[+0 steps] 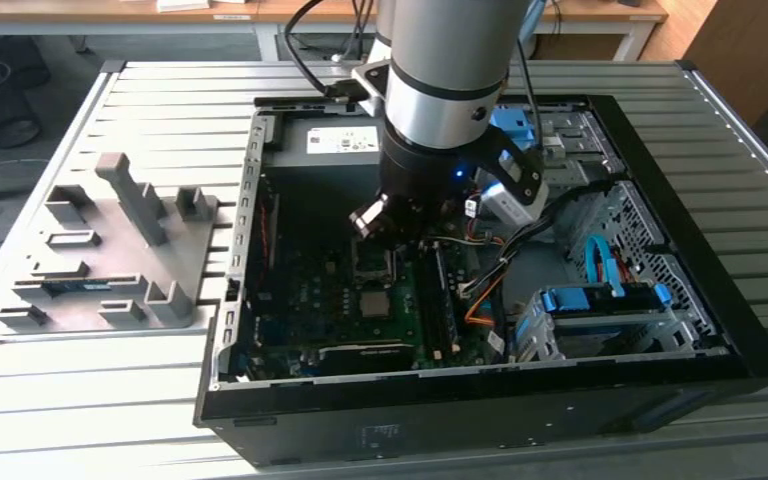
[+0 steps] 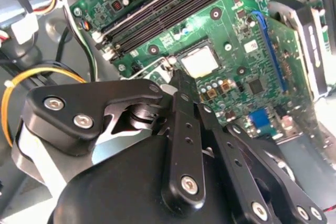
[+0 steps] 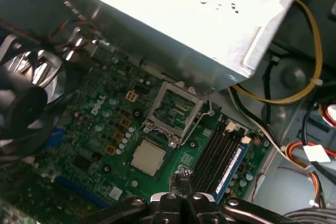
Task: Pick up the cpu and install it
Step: 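Close the cpu cover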
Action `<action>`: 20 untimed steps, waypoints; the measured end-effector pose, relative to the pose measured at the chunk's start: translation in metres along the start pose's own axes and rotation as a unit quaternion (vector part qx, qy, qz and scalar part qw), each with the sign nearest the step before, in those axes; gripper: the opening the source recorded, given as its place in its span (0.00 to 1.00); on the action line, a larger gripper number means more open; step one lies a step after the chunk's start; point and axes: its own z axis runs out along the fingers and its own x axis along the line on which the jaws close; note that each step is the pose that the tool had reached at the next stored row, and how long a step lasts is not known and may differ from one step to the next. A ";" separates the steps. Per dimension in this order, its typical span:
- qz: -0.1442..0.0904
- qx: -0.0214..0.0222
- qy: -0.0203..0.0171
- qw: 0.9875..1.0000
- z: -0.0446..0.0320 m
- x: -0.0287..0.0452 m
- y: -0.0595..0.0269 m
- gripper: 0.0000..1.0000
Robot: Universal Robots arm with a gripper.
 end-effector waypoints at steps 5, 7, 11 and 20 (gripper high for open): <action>-0.046 0.001 0.002 0.999 0.0000 0.0000 0.0000 0.10; -0.063 0.002 0.003 0.998 0.0000 0.0000 0.0000 0.10; -0.070 -0.020 -0.011 0.997 0.0001 0.0000 0.0000 0.10; -0.121 -0.044 -0.022 0.991 0.0012 0.0000 -0.0001 0.10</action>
